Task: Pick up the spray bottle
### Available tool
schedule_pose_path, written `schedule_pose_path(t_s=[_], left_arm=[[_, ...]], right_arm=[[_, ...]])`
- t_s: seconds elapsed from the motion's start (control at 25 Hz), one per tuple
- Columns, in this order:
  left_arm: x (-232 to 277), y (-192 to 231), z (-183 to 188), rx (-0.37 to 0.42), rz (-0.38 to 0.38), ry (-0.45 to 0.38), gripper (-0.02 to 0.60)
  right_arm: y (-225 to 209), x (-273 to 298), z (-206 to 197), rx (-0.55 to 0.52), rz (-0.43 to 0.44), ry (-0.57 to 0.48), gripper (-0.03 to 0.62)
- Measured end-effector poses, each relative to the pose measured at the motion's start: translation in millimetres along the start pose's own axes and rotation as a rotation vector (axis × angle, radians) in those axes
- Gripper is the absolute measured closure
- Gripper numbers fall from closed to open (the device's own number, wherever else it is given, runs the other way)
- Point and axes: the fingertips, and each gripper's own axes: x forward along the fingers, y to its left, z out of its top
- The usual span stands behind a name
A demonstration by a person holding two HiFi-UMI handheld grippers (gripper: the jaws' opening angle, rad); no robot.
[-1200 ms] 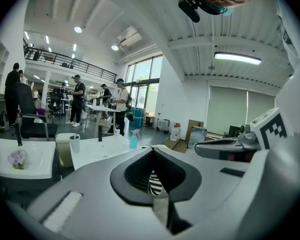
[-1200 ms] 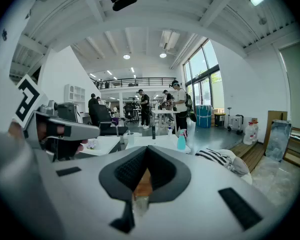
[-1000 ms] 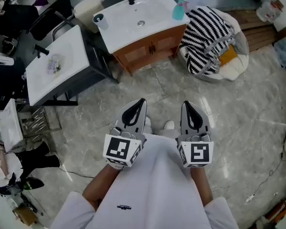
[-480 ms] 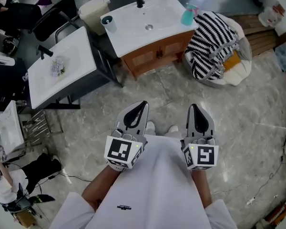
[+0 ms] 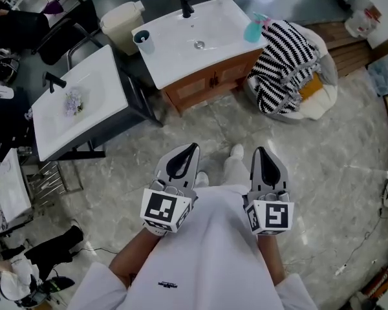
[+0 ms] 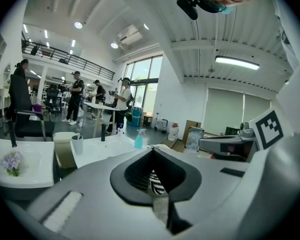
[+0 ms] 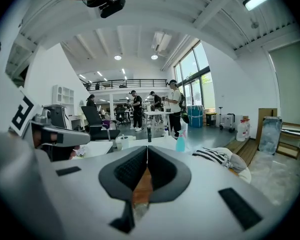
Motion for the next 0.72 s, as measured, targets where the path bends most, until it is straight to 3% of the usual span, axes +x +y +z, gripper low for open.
schedule_pose_path(t_s=[0.4, 0.72], left_arm=[[94, 16, 12, 0.014, 0.015, 0.028, 0.578], [223, 17, 69, 0.056, 0.021, 0.036, 0.578]], right_arm=[[-70, 75, -1, 0.033, -0.008, 0.005, 0.588], [-158, 169, 40, 0.006, 0.038, -0.02, 0.589]])
